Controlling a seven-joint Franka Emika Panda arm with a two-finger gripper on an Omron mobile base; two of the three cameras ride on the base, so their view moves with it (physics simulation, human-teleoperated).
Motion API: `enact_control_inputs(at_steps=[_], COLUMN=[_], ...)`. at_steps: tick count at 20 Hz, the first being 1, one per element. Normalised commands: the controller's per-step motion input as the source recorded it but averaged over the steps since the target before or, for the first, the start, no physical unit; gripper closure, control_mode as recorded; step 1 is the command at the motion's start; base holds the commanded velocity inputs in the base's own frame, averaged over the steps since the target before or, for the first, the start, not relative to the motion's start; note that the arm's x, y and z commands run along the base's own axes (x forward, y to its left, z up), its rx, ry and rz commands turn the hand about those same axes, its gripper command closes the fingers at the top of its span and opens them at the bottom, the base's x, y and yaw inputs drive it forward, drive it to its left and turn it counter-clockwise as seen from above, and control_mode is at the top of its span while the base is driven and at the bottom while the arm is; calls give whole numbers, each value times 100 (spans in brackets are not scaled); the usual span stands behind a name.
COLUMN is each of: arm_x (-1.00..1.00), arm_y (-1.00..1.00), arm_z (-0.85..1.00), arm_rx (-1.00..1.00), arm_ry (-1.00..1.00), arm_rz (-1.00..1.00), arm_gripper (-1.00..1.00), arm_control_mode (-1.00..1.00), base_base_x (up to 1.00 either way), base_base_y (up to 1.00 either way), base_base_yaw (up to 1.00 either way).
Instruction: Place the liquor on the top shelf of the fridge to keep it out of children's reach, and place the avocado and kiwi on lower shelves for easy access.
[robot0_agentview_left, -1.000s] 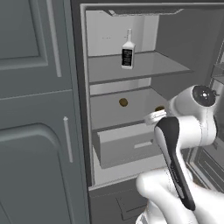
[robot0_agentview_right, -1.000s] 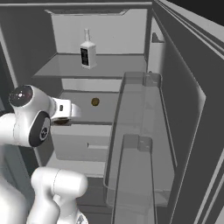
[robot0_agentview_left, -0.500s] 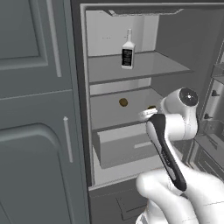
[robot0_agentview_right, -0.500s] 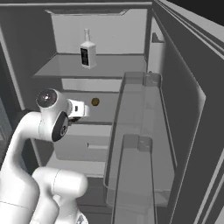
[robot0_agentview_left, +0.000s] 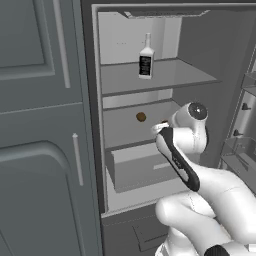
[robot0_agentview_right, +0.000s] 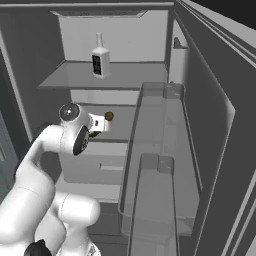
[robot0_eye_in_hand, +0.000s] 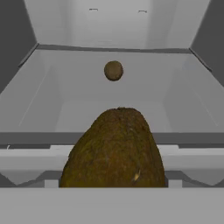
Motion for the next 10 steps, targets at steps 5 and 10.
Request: enact_control_inputs(at_steps=[5, 10], arm_x=[61, 58], arm_y=[0, -4], arm_z=[-1, -12], arm_rx=[0, 3], arm_ry=[17, 9], arm_rz=[0, 0], arm_gripper=[100, 100], arm_control_mode=[-100, -100], base_base_x=[0, 0], base_base_y=[0, 0], base_base_yaw=[0, 0])
